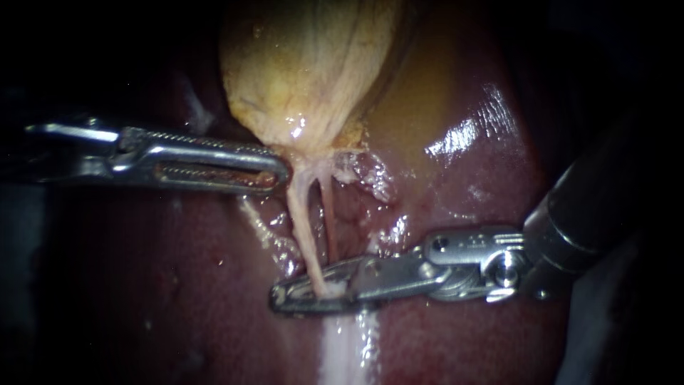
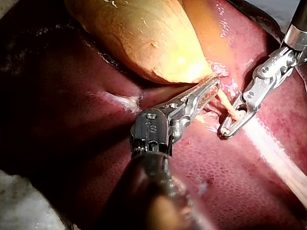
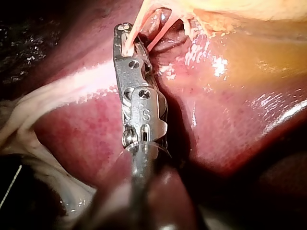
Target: Clipping first clip left tube
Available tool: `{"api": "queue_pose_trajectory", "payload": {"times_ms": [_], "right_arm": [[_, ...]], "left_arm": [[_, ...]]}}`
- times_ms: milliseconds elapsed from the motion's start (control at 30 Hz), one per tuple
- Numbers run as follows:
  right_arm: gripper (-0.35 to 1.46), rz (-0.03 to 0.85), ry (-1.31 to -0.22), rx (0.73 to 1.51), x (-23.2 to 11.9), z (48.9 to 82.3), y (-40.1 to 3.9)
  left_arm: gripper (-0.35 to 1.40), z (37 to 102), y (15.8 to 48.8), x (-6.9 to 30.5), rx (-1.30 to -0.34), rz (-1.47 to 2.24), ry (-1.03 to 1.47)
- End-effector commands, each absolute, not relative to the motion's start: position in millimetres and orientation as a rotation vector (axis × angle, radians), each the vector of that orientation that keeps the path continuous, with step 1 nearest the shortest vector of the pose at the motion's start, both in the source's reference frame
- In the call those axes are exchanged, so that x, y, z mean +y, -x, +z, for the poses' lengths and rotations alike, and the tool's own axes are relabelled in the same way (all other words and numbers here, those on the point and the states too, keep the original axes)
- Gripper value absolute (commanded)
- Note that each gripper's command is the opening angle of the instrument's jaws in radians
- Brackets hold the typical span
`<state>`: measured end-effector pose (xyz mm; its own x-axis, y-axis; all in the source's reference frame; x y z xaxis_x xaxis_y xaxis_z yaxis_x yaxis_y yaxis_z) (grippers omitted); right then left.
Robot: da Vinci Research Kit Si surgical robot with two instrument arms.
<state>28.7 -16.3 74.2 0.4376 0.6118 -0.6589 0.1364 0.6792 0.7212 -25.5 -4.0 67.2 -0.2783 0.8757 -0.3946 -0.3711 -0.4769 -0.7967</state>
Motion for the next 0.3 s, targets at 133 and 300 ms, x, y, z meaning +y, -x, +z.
{"api": "queue_pose_trajectory", "payload": {"times_ms": [133, 300], "right_arm": [[-0.35, 0.338, -0.802, 1.102, -16.2, 74.3, -28.7], [-0.35, 0.371, -0.82, 1.09, -16.1, 74.3, -28.6]], "left_arm": [[-0.35, 67.2, 25.5, -4.1, -0.736, 1.865, 1.079], [-0.35, 67.2, 25.6, -4.1, -0.736, 1.865, 1.079]]}}
